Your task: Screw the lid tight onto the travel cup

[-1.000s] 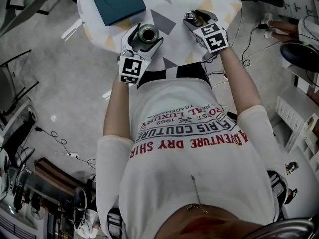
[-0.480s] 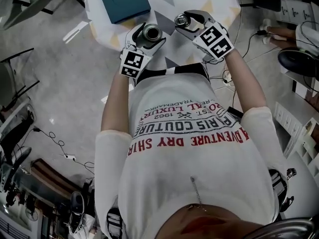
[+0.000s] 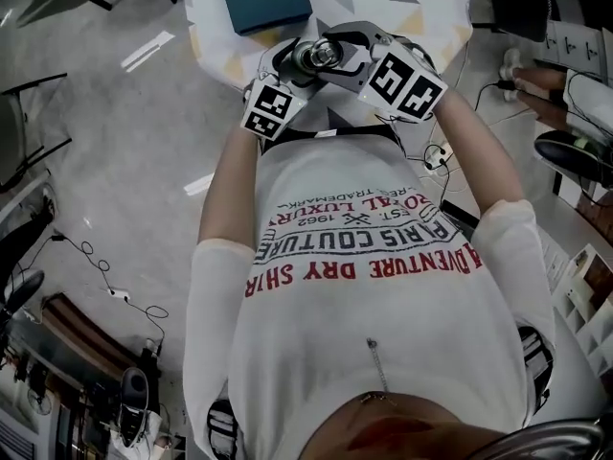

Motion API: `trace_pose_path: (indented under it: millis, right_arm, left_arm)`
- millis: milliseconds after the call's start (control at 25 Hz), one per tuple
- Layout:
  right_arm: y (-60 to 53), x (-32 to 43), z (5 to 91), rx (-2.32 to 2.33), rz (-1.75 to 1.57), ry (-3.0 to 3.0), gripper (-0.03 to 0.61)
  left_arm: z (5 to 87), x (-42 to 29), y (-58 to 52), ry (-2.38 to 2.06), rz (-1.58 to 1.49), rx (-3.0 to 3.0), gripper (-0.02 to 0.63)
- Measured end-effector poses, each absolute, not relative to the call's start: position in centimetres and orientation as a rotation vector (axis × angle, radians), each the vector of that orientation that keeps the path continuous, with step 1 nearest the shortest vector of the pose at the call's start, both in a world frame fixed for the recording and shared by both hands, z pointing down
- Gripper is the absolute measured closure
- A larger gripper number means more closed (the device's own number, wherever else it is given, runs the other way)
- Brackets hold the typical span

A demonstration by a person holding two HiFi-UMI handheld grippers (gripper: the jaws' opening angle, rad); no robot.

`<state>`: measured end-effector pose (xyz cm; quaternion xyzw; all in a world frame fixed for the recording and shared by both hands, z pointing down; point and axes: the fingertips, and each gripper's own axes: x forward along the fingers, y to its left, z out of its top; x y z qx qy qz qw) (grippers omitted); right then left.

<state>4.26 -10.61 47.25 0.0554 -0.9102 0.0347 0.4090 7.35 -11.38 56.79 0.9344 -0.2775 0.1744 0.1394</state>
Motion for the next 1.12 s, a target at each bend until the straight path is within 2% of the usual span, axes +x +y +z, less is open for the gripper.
trace_pose_path:
  millis: [600, 840, 1120]
  right_arm:
    - [-9.9, 2.7, 50.2, -0.013, 0.087, -2.22, 0.319]
    - [-10.2, 2.6, 50.3, 0.081, 0.128, -2.194, 0.319]
    - [-10.8, 2.6, 50.4, 0.425, 0.357, -2.181, 0.319]
  left_arm:
    - [57.2, 7.4, -11.6, -0.795, 0.48, 2.682, 0.213]
    - [57.2, 7.2, -11.6, -0.793, 0.469, 2.677, 0.212]
    - [57.4, 7.1, -11.6, -0.798, 0.459, 2.669, 0.209]
